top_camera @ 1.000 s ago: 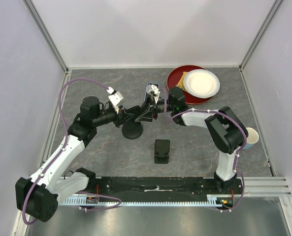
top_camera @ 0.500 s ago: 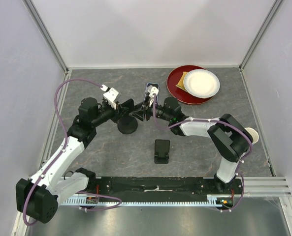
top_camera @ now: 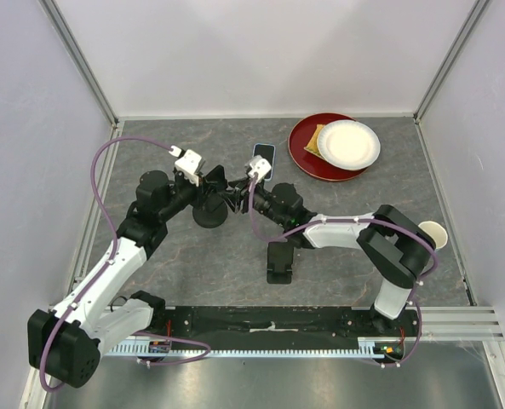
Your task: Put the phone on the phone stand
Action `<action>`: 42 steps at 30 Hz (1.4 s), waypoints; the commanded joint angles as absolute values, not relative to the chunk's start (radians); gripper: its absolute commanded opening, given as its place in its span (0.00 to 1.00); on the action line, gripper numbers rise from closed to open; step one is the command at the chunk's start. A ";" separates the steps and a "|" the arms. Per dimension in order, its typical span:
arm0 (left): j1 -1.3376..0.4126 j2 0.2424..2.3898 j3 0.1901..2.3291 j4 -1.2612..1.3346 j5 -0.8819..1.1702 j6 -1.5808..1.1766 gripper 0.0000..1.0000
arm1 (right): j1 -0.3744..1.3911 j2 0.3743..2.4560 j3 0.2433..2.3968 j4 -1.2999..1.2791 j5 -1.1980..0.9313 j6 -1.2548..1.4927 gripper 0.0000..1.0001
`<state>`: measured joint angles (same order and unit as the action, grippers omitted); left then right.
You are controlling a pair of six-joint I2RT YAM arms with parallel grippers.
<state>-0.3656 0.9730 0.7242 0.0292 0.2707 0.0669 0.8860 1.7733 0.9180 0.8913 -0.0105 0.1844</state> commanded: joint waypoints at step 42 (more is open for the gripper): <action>0.113 1.146 0.951 0.425 0.319 -0.066 0.02 | 0.558 1.621 0.736 1.146 -0.292 0.190 0.75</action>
<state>0.0044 1.1076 0.8062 0.0921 0.2207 -0.0616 0.5598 1.6188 0.6884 1.1370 -0.3016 0.2279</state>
